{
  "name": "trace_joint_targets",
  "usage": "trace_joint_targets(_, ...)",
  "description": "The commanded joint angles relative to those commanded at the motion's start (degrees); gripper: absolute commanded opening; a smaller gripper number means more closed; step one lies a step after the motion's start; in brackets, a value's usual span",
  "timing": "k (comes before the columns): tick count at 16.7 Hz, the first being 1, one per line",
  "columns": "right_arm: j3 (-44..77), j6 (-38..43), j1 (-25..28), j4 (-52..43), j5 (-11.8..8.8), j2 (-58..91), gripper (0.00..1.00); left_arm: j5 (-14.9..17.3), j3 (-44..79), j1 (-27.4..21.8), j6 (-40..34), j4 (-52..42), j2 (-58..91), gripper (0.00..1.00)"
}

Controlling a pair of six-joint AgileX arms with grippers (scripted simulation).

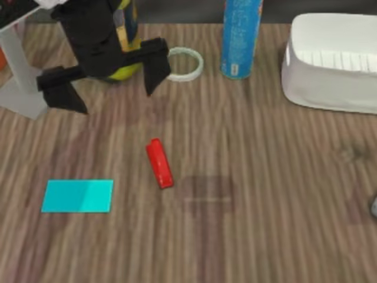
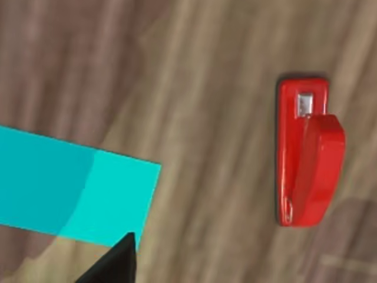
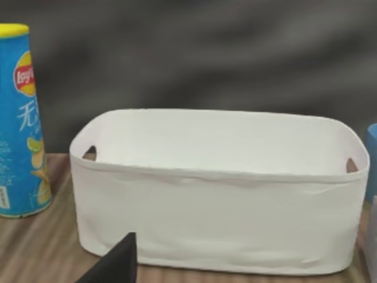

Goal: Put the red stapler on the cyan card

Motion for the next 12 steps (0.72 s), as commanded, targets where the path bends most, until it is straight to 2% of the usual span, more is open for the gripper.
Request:
trace_joint_targets(5, 0.00, 0.00, 0.00, 0.00, 0.00, 0.00, 1.00, 0.20, 15.57, -3.62, -5.64, -8.71, 14.78, 1.00)
trace_joint_targets(12, 0.00, 0.00, 0.00, 0.00, 0.00, 0.00, 1.00, 0.25, 17.88, -3.93, -6.50, -9.86, 16.67, 1.00)
